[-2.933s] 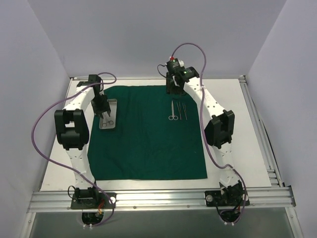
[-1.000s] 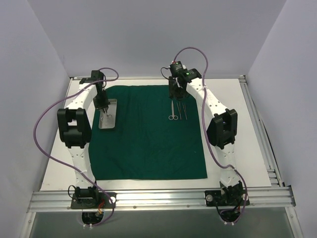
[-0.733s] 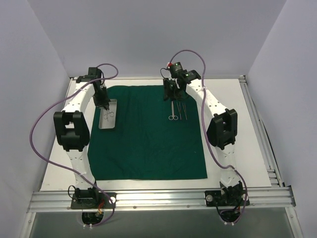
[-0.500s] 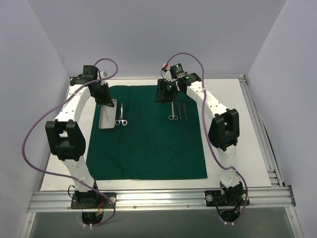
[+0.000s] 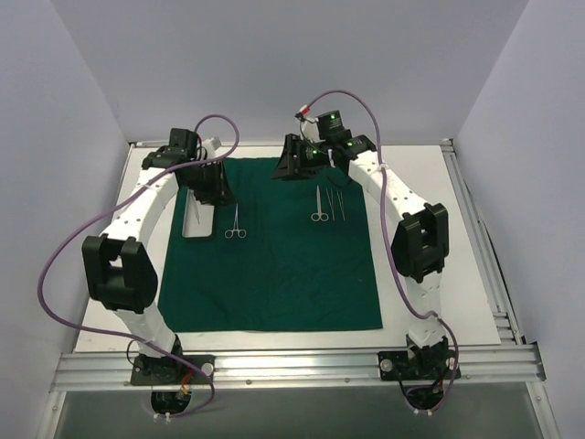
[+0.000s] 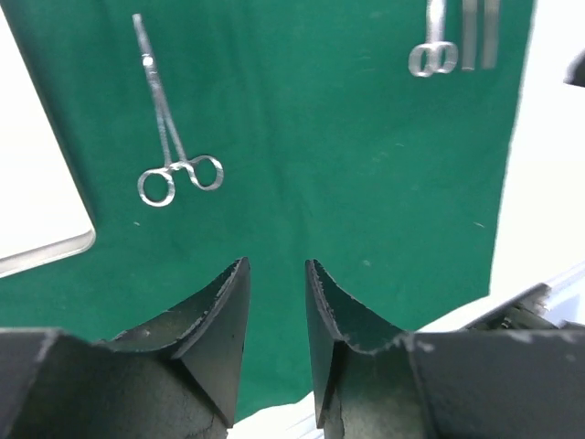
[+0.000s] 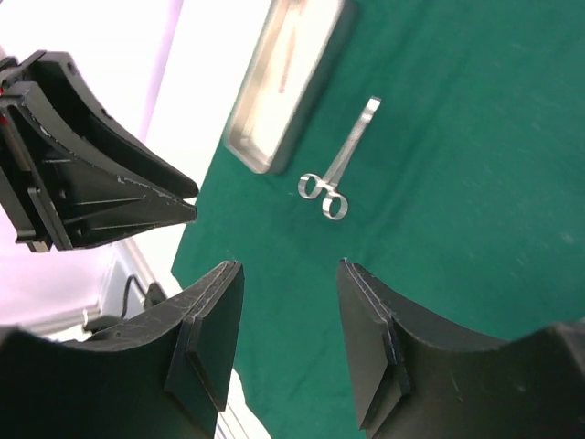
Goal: Open and lay out the surgical kit
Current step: Pick up the medical item from the surgical kit.
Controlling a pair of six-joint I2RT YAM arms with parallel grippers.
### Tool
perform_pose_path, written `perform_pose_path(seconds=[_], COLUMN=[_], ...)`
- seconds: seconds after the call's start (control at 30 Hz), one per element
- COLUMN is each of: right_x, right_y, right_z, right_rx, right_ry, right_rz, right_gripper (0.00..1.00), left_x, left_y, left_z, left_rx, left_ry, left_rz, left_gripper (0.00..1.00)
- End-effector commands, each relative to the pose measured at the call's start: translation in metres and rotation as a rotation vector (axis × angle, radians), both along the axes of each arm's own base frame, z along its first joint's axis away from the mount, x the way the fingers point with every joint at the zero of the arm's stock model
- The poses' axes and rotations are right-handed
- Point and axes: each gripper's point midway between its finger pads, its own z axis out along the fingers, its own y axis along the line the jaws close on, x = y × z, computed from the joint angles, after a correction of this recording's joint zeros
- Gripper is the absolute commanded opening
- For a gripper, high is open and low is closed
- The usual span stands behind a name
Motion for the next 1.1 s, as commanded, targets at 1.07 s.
perform_pose_path(seconds=[1.07], right_x=[-0.016], right_y=[-0.146], right_z=[0.016], right_rx=[-0.170], right_ry=[0.077], right_rz=[-0.383], right_gripper=[0.45], left_x=[0.043], left_y=[0.012], left_z=[-0.152], left_rx=[0.546], left_ry=[0.262], left_rz=[0.121], left_gripper=[0.42])
